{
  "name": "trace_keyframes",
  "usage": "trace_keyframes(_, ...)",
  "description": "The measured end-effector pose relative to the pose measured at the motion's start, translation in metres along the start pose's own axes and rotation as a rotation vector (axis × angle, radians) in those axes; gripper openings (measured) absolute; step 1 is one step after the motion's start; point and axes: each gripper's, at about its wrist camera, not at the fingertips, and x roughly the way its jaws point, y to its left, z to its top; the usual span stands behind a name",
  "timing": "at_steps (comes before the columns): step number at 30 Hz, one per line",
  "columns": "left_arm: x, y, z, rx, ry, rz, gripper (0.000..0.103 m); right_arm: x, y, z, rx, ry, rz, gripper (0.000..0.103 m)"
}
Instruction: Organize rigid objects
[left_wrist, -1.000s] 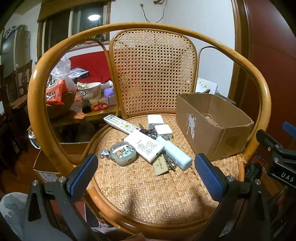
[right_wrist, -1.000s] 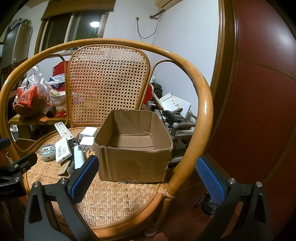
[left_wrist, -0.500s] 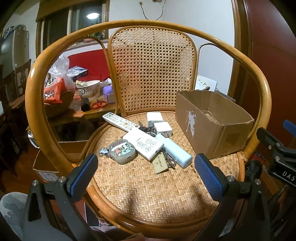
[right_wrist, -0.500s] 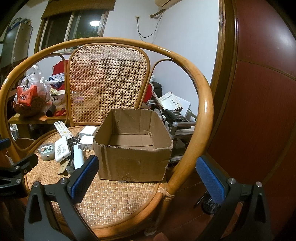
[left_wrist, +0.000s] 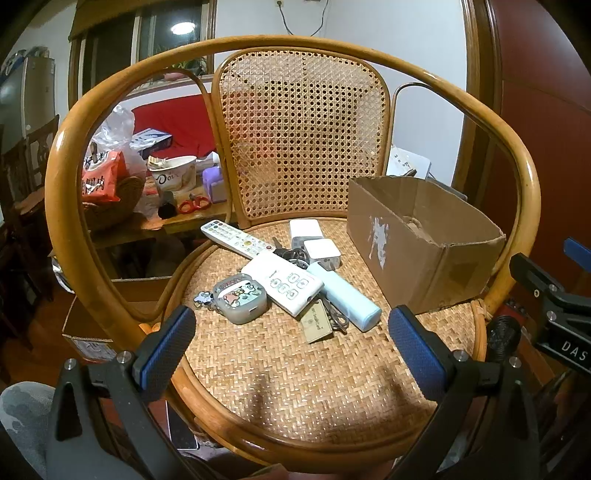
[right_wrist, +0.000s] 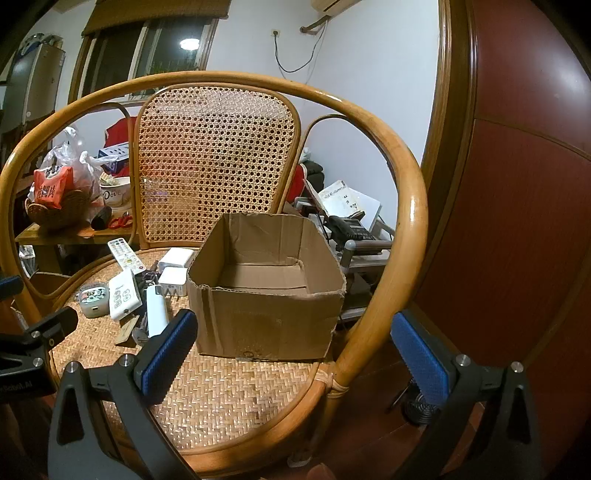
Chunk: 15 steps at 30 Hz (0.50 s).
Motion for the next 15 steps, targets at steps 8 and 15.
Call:
trace_keyframes(8, 0.003, -0.002, 0.0, 0.027, -0.015, 0.034, 0.103, 0.001, 0.0, 0.0, -0.003, -0.009, 0.01, 0.103)
trace_keyframes(15, -0.012, 0.019, 0.019, -0.062, -0.268, 0.058, 0.103, 0.015, -0.02, 0.015, 0.088, -0.031, 0.095, 0.103)
